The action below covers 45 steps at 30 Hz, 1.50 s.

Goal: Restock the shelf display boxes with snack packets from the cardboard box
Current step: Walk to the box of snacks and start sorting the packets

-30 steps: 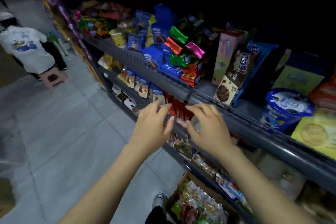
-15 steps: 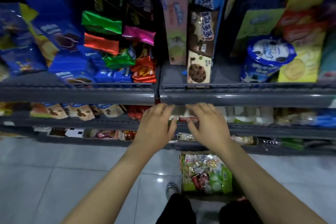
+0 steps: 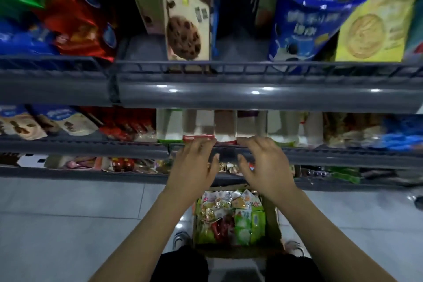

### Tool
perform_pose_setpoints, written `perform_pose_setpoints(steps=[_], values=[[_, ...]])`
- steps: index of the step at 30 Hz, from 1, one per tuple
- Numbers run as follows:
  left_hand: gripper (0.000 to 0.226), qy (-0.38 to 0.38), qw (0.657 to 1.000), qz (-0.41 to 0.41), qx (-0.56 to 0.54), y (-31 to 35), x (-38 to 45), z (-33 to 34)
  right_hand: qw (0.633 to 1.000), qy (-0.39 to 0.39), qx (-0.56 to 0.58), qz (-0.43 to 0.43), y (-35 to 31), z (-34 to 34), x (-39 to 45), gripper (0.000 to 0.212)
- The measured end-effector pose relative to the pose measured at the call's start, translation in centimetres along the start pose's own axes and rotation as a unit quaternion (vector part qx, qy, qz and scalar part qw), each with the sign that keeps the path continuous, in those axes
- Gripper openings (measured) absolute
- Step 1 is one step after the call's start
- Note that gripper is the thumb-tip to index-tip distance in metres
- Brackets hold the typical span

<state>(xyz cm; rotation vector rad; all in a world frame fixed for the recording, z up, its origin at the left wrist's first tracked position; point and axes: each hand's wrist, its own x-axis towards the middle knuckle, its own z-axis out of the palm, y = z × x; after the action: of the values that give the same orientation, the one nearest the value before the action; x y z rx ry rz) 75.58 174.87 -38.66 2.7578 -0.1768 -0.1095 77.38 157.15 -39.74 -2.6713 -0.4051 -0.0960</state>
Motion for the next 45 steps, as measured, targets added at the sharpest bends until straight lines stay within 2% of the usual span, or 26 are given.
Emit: perform_pose_setpoints(steps=[7, 13, 20, 25, 32, 35, 41, 45], values=[[0.044, 0.064, 0.997, 0.029, -0.017, -0.1, 1.8, 11.5, 0.998, 0.048, 0.021, -0.027, 8.0, 8.9, -1.5, 0.043], [0.045, 0.127, 0.99, 0.058, -0.025, -2.7, 1.8, 19.8, 0.99, 0.128, 0.018, -0.061, 12.8, 16.7, -4.0, 0.035], [0.044, 0.161, 0.984, 0.069, -0.022, -5.2, -0.1, 27.0, 0.989, 0.137, 0.005, -0.056, 14.8, 23.0, -7.7, 0.038], [0.052, 0.138, 0.988, 0.06, -0.024, -5.8, -3.9, 29.1, 0.985, 0.159, 0.006, -0.066, 13.5, 24.5, -11.5, 0.038], [0.039, 0.133, 0.988, 0.045, -0.071, -5.5, -8.9, 30.8, 0.987, 0.153, 0.017, -0.042, 11.9, 25.2, -17.5, 0.037], [0.039, 0.119, 0.986, 0.017, -0.118, -5.3, -10.5, 32.7, 0.991, 0.126, 0.043, -0.002, 12.4, 26.6, -19.6, 0.033], [0.036, 0.039, 0.982, -0.023, -0.183, -5.8, -11.1, 39.5, 0.993, 0.069, 0.075, 0.065, 15.0, 31.9, -22.8, 0.033], [0.033, -0.022, 0.967, -0.083, -0.241, -7.4, -10.0, 44.0, 0.988, -0.007, 0.085, 0.126, 17.7, 36.5, -23.3, 0.032]])
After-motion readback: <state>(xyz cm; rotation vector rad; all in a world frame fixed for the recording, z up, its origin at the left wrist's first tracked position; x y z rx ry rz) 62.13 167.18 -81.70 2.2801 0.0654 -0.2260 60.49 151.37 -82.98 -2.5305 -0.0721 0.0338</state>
